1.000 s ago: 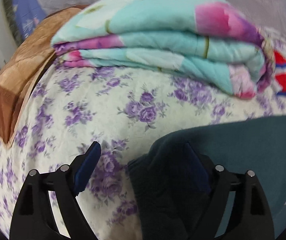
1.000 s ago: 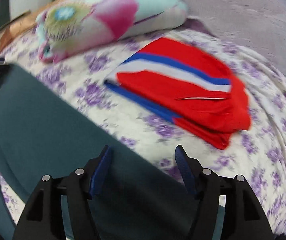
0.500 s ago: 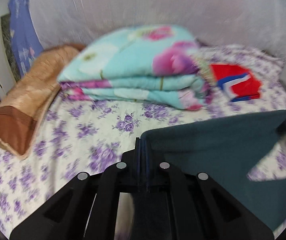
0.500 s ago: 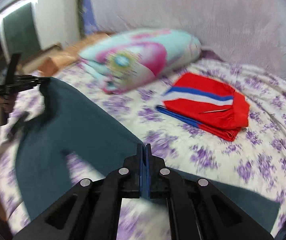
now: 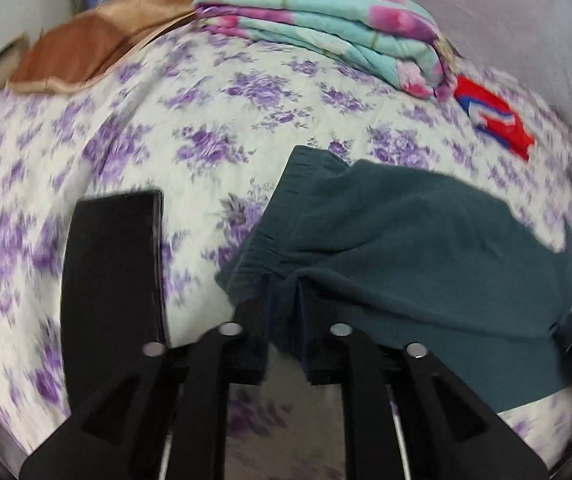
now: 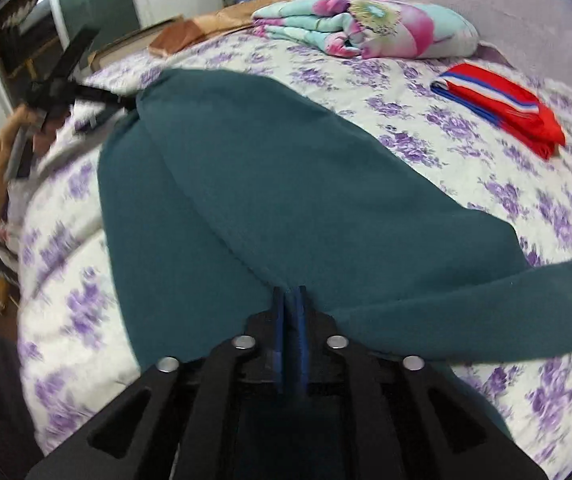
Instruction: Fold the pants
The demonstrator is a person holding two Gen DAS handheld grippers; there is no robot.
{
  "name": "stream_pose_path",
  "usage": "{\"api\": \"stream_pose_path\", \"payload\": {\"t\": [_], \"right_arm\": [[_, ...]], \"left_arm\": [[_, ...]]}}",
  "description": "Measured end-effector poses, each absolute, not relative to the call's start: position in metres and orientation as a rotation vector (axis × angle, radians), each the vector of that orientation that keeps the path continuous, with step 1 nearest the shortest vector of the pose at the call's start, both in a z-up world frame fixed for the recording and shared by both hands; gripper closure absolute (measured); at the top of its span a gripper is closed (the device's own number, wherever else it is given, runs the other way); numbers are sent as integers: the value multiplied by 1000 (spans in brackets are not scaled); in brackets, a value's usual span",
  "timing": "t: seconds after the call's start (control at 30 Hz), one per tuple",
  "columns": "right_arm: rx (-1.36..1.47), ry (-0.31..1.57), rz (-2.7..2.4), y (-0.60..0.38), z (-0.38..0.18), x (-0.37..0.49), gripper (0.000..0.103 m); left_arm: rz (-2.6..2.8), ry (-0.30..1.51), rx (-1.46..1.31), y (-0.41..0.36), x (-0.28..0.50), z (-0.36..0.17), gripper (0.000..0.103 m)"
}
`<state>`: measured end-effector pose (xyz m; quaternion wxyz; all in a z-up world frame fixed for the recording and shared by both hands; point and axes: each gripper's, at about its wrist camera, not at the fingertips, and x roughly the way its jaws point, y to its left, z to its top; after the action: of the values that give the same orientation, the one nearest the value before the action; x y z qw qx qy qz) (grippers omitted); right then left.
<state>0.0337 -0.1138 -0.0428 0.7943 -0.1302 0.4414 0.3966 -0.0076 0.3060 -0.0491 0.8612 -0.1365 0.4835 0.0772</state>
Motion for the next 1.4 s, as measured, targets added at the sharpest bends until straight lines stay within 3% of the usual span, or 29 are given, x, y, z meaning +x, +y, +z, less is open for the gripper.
{"api": "stream_pose_path", "payload": {"t": [0.03,0.07,0.13,0.17,0.4,0.43,0.47,0.53,0.57,0.77,0.93,1.13,1.27,1.33,1.4], "right_arm": [[-258,933,850,-117,-38,32,66],[-236,903,836,-122,-31,30,61],[-214,868,812,-130,-21,31,61],[-200,858,804,-133,-19,32,61],[-177,829,771,-140,-24,37,57],[-183,824,768,-140,-25,34,57],[-184,822,769,-140,-27,34,56],[-171,825,770,-141,-29,36,56],[-162,823,770,-143,-29,37,56],[-137,811,773,-152,-29,38,55],[-145,808,775,-151,-30,37,53],[-183,811,789,-142,-34,34,53],[-241,824,819,-126,-35,29,53],[-293,825,832,-115,-36,23,53],[-346,826,861,-101,-38,17,53]], "left_arm": [[154,1011,-301,305,-9,-45,58],[147,1010,-310,302,-11,-40,49],[209,995,-279,295,-15,-30,14],[257,976,-252,291,-18,-24,13],[361,1038,-418,305,-19,-22,14],[371,1050,-460,309,-19,-25,18],[367,1066,-506,312,-18,-28,24],[345,1119,-568,315,-12,-36,61],[330,1138,-604,316,-10,-40,64],[344,1147,-714,321,1,-48,60],[350,1114,-791,327,-1,-40,47],[336,1087,-819,327,2,-34,46],[342,1121,-839,329,15,-48,54],[348,1135,-844,330,20,-54,70],[362,1129,-848,332,22,-57,77]]}}
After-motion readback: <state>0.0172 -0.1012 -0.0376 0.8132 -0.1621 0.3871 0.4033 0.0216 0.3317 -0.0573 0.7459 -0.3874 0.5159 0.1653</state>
